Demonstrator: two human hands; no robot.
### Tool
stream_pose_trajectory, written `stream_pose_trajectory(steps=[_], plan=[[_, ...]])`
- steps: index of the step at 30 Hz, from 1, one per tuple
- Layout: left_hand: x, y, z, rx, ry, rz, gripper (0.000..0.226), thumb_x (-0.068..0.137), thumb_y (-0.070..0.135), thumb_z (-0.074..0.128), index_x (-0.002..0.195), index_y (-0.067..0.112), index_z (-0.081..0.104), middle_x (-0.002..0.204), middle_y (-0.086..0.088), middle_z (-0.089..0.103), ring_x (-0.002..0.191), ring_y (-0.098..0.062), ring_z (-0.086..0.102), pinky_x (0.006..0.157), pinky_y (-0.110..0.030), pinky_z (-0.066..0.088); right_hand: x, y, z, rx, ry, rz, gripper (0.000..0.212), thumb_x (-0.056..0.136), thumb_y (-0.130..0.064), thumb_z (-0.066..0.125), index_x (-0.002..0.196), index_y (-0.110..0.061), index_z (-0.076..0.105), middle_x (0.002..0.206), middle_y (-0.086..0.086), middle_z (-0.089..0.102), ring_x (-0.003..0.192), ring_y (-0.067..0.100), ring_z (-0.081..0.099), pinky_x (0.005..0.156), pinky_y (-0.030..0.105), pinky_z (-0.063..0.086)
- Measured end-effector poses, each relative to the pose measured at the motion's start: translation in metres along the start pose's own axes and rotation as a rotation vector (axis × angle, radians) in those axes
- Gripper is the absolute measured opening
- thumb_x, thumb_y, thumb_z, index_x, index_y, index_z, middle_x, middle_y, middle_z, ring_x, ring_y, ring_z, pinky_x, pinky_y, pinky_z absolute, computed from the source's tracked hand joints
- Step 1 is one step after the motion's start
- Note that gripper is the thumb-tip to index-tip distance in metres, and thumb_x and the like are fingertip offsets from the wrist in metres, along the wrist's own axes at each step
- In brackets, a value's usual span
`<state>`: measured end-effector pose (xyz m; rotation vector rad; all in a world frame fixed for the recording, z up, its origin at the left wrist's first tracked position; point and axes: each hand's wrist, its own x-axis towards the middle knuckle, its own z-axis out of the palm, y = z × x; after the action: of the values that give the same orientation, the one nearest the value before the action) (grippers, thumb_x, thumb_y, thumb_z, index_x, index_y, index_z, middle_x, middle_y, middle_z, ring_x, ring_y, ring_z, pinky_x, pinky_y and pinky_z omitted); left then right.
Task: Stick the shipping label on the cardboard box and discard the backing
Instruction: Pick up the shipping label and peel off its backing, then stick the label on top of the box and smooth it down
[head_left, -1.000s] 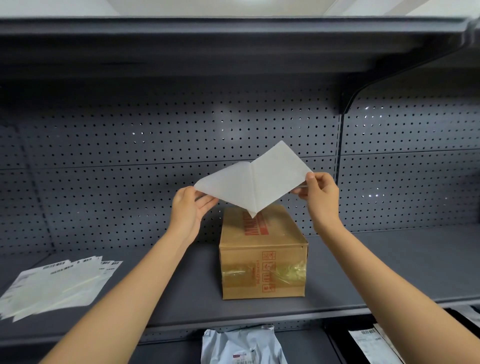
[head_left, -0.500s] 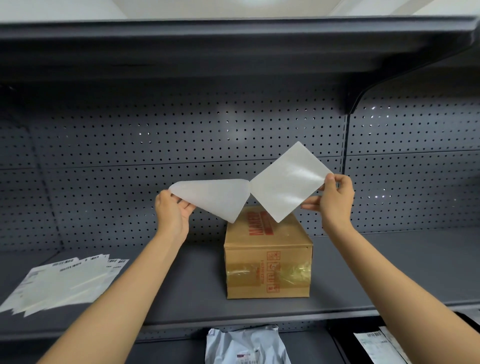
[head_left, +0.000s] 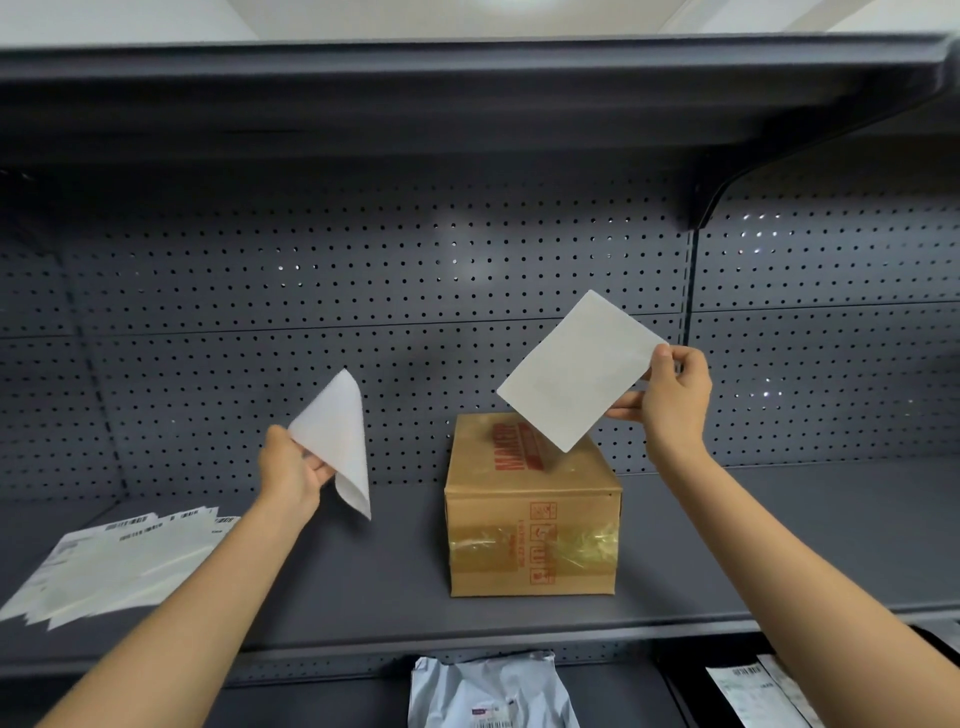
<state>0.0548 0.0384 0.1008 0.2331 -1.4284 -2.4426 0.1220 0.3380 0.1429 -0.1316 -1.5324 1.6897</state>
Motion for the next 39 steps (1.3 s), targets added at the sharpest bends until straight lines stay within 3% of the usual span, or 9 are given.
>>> stream_pose_trajectory(steps=[4,9,12,16,25,28,31,32,39], plan=[[0.008,-0.022,-0.012,0.151,-0.037,-0.128,0.029,0.095,0.016,0.020,0.082,0.008,0.046,0.097,-0.013,0.055,0.069,-0.019,0.052,0.084,-0.039,0.042,-0.004,0.001,0.004,-0.002,-0.021,-0.004,0.015,0.098,-0.022,0.031,0.102,-0.013,0.042,0.065,0.002,0.058,0.033,0.011,0.058,0.048,0.038,0.057],[0.020,-0.044,-0.023,0.312,-0.108,-0.201,0.024,0.096,0.012,0.023,0.102,0.001,0.043,0.108,-0.018,0.051,0.069,-0.023,0.054,0.058,-0.034,0.047,-0.005,0.003,0.007,-0.024,-0.026,-0.010,0.016,0.098,-0.023,0.032,0.102,-0.012,0.043,0.065,0.001,0.058,0.033,0.011,0.058,0.040,0.031,0.055],[0.029,-0.049,-0.030,0.442,-0.151,-0.223,0.024,0.096,0.011,0.029,0.104,-0.001,0.047,0.097,-0.018,0.058,0.066,-0.026,0.061,0.041,-0.026,0.054,-0.004,0.004,0.008,-0.028,-0.025,-0.012,0.016,0.098,-0.024,0.032,0.102,-0.012,0.043,0.064,0.001,0.058,0.033,0.011,0.057,0.040,0.030,0.055],[0.038,-0.055,-0.036,0.591,-0.148,-0.229,0.022,0.095,0.012,0.034,0.084,0.005,0.051,0.075,-0.012,0.056,0.035,-0.016,0.062,0.033,-0.022,0.049,-0.004,0.008,0.007,-0.030,-0.026,-0.008,0.016,0.098,-0.025,0.032,0.101,-0.013,0.042,0.063,0.002,0.058,0.034,0.013,0.057,0.045,0.035,0.056],[0.046,-0.062,-0.045,1.061,-0.150,0.004,0.026,0.091,0.010,0.037,0.108,0.003,0.056,0.070,-0.013,0.057,0.044,-0.021,0.045,0.026,-0.015,0.035,-0.004,0.008,0.014,-0.042,-0.027,-0.010,0.016,0.098,-0.024,0.031,0.101,-0.013,0.043,0.062,0.001,0.058,0.033,0.013,0.057,0.046,0.035,0.055],[0.044,-0.055,-0.042,1.198,-0.128,0.157,0.026,0.089,0.010,0.040,0.107,0.005,0.059,0.086,-0.018,0.063,0.054,-0.027,0.054,0.041,-0.024,0.046,-0.006,0.007,0.017,-0.036,-0.031,-0.011,0.016,0.098,-0.024,0.032,0.101,-0.012,0.042,0.064,0.001,0.058,0.033,0.012,0.057,0.044,0.034,0.054],[0.034,-0.047,-0.030,1.176,-0.100,0.308,0.027,0.088,0.008,0.044,0.110,0.004,0.060,0.109,-0.022,0.064,0.097,-0.036,0.060,0.080,-0.036,0.047,-0.008,0.005,0.019,-0.032,-0.041,-0.010,0.015,0.098,-0.024,0.032,0.101,-0.013,0.042,0.063,0.001,0.058,0.033,0.012,0.057,0.049,0.039,0.055],[0.029,-0.042,-0.021,1.130,-0.109,0.359,0.027,0.089,0.008,0.044,0.112,0.004,0.059,0.112,-0.020,0.063,0.105,-0.034,0.057,0.085,-0.035,0.043,-0.008,0.004,0.020,-0.032,-0.044,-0.011,0.015,0.098,-0.024,0.032,0.100,-0.013,0.041,0.063,0.002,0.057,0.033,0.012,0.057,0.050,0.041,0.056],[-0.045,0.005,0.066,0.701,-0.416,0.628,0.020,0.090,0.012,0.046,0.106,0.013,0.059,0.103,0.003,0.058,0.091,-0.005,0.054,0.074,-0.011,0.042,-0.019,0.003,0.035,-0.003,-0.076,-0.001,0.015,0.099,-0.024,0.029,0.100,-0.013,0.040,0.068,0.001,0.059,0.034,0.015,0.058,0.053,0.045,0.056]])
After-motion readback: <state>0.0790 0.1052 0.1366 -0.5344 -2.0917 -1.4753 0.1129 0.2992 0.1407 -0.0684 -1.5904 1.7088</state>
